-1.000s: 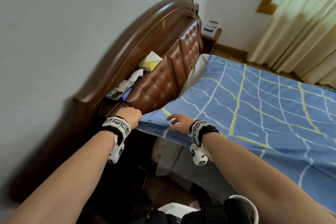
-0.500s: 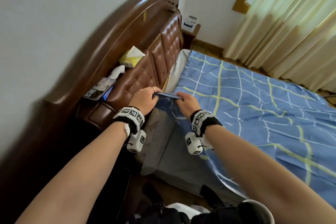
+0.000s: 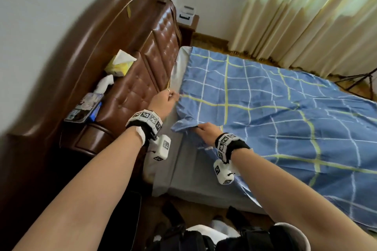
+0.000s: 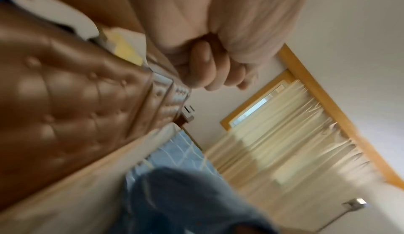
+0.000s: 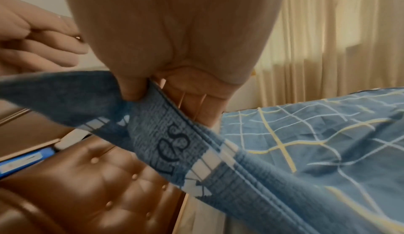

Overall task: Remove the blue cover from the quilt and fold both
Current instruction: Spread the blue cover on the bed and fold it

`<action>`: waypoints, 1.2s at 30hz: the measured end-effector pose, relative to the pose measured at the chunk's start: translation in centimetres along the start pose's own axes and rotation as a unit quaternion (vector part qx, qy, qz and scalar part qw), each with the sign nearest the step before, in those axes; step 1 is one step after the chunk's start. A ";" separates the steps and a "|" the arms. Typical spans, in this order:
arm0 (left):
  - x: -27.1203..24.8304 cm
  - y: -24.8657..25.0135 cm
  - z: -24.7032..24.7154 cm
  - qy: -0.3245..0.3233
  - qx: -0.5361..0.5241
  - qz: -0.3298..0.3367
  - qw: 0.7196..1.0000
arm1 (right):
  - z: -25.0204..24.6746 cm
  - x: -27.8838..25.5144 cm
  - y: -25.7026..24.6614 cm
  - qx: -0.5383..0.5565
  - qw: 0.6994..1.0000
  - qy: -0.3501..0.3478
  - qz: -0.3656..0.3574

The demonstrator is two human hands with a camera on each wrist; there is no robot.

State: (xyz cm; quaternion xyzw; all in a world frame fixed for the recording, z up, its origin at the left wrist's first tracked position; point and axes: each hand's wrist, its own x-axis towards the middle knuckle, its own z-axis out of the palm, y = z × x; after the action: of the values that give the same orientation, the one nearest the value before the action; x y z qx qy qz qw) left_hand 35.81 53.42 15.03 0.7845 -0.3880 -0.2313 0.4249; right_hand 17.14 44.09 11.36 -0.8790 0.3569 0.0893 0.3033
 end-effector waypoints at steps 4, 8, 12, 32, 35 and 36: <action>-3.4 -4.7 -3.2 -0.053 0.021 -0.189 0.980 | 2.6 1.0 -5.2 -0.019 0.998 -0.006 -0.056; -6.9 -8.1 -3.4 -0.072 -0.098 -0.299 0.946 | 3.7 1.5 -10.2 -0.056 0.988 -0.005 -0.145; -7.8 -9.6 -4.2 -0.049 -0.249 -0.343 0.904 | 4.8 1.5 -11.9 -0.076 0.982 -0.026 -0.172; -17.0 -22.3 -3.6 0.025 0.074 -0.370 0.926 | 21.3 3.7 -11.5 -0.131 0.941 -0.270 -0.154; -20.1 -25.6 -2.3 -0.047 0.194 -0.390 0.899 | 27.8 4.0 -9.4 -0.111 0.938 -0.311 -0.107; -21.0 -26.5 -1.9 -0.061 0.223 -0.390 0.891 | 29.6 3.9 -8.5 -0.118 0.933 -0.327 -0.091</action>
State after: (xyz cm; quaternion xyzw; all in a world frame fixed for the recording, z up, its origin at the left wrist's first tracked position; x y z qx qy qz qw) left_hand 35.62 80.21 -5.71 0.9310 -0.1177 -0.3337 0.0903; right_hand 27.57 64.25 -9.78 -0.8592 0.1434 0.3852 0.3045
